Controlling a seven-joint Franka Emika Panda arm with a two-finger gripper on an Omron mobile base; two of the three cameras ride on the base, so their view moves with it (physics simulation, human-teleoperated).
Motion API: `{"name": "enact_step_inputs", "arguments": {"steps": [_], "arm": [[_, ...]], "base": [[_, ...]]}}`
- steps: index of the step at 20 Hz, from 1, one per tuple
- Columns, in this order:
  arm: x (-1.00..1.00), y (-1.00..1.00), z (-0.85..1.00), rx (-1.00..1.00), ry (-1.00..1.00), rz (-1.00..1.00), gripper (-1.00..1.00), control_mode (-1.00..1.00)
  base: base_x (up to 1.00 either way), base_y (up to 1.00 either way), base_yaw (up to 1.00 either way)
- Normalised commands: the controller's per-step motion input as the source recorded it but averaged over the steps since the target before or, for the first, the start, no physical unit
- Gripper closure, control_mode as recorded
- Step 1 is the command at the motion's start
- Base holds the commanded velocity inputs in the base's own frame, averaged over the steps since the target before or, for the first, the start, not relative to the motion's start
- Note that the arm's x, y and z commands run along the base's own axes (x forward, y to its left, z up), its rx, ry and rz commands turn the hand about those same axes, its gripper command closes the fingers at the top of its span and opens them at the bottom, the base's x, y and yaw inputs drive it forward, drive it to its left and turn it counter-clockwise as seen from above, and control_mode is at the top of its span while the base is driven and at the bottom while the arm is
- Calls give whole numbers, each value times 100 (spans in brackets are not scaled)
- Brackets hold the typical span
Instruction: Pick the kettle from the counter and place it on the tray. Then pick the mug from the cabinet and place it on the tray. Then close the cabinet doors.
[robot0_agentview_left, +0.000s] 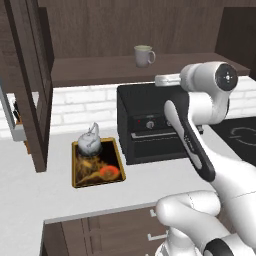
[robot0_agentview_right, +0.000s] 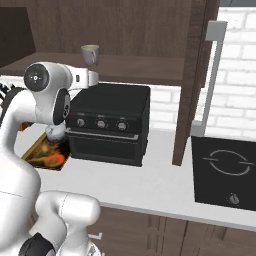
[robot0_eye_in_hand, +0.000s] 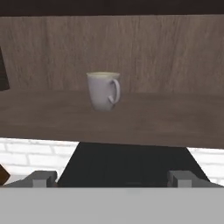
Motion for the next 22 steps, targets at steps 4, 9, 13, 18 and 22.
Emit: {"name": "enact_step_inputs", "arguments": {"steps": [4, 9, 13, 18, 22], "arm": [[5, 0, -4, 0, 1, 0, -100, -100], [27, 0, 0, 0, 0, 0, -100, -100], [57, 0, 16, 0, 0, 0, -100, -100], [43, -1, 37, 0, -1, 0, -100, -100], [11, -6, 38, 0, -6, 6, -100, -100]], "base": [[0, 0, 0], [0, 0, 0], [0, 0, 0], [0, 0, 0], [0, 0, 0]]}}
